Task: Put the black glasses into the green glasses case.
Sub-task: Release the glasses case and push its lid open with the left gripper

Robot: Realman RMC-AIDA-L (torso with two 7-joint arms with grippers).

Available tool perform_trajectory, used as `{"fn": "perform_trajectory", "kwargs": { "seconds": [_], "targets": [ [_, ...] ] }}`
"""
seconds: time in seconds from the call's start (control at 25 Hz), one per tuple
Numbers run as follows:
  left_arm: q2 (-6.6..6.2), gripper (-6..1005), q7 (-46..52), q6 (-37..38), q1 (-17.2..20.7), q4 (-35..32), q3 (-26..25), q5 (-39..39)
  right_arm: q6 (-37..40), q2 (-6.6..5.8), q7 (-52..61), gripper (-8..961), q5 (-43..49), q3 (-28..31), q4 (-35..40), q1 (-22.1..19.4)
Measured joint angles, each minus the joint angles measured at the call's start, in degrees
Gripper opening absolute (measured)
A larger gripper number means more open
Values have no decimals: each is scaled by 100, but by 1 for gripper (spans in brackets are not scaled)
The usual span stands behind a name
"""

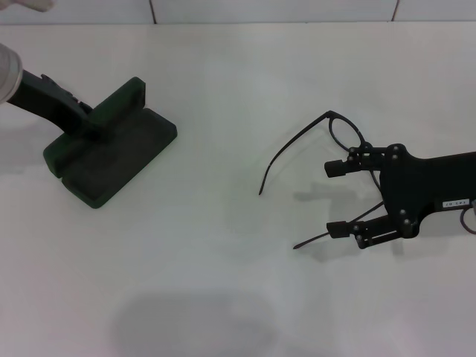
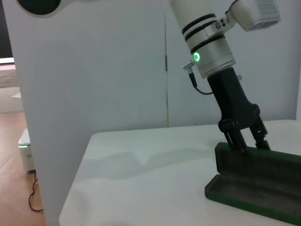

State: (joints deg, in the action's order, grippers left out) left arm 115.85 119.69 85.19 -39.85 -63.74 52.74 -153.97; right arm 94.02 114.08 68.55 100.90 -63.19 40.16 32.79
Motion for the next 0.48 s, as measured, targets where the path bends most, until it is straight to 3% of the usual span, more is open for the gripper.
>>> {"fn": "perform_trajectory", "kwargs": {
  "seconds": [0.28,0.48],
  "targets": [
    [-11,587,-9,-109,9,11,33,-9,-11,0,0,863,0,0,0,0],
    [-10,355,-8,-109,14,-5,35,10,-26,0,0,863,0,0,0,-21]
  ]
}}
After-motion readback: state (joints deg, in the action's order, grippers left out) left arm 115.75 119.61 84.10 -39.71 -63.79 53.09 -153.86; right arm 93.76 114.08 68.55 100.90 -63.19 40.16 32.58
